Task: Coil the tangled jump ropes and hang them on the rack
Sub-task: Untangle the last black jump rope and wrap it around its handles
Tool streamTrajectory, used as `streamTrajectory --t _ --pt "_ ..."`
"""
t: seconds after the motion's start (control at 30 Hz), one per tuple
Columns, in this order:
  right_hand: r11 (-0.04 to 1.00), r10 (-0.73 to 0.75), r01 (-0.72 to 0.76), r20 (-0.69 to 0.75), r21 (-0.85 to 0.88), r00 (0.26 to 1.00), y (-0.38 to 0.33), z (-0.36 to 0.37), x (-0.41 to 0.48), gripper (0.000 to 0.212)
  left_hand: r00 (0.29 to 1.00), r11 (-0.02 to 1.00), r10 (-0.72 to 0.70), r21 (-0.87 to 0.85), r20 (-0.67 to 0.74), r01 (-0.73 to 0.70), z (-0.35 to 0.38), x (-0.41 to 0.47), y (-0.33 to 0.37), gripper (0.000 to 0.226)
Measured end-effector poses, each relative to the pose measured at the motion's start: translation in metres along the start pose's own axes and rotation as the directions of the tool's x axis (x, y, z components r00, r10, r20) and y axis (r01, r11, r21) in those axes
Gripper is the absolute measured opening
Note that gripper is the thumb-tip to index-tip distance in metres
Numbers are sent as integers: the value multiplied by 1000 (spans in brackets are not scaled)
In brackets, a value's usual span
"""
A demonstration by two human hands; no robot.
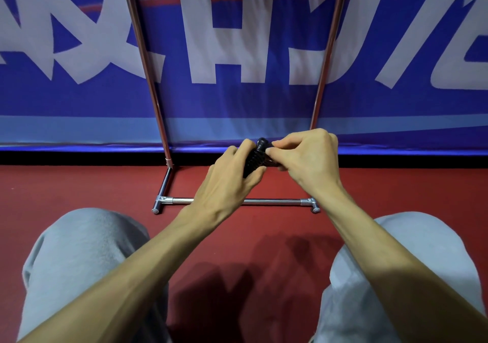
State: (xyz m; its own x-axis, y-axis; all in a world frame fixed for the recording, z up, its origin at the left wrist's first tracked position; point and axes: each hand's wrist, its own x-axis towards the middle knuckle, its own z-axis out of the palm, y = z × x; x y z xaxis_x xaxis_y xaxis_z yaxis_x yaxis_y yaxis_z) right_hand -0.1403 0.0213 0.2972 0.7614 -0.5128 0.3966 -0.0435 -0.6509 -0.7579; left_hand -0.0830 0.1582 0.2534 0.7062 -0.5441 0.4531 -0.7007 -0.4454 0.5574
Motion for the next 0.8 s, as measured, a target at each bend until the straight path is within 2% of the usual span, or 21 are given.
streamTrajectory --t 0.1,0.2,0.33,0.43,0.67,0.8 --pt "997 -47 47 16 -53 999 -1 0 0 7 1000 1000 25 -12 -5 -25 4 -3 3 28" --pt "999 -30 30 10 13 1000 0 -2 0 10 999 998 10 -64 -40 -13 4 -4 4 32" --pt "997 -57 55 44 44 997 -1 -3 -2 13 997 993 -60 -101 -48 55 0 -3 3 24" --pt "996 -79 76 87 40 993 -2 -4 -4 17 994 989 -98 -113 -45 93 -3 -3 1 26" --pt "938 117 -128 54 322 992 -5 -2 -4 9 993 997 -78 -21 -92 76 -4 -1 7 31" --pt "905 135 -194 178 378 975 1 -4 -3 16 990 996 -85 19 -115 88 -8 1 5 32"
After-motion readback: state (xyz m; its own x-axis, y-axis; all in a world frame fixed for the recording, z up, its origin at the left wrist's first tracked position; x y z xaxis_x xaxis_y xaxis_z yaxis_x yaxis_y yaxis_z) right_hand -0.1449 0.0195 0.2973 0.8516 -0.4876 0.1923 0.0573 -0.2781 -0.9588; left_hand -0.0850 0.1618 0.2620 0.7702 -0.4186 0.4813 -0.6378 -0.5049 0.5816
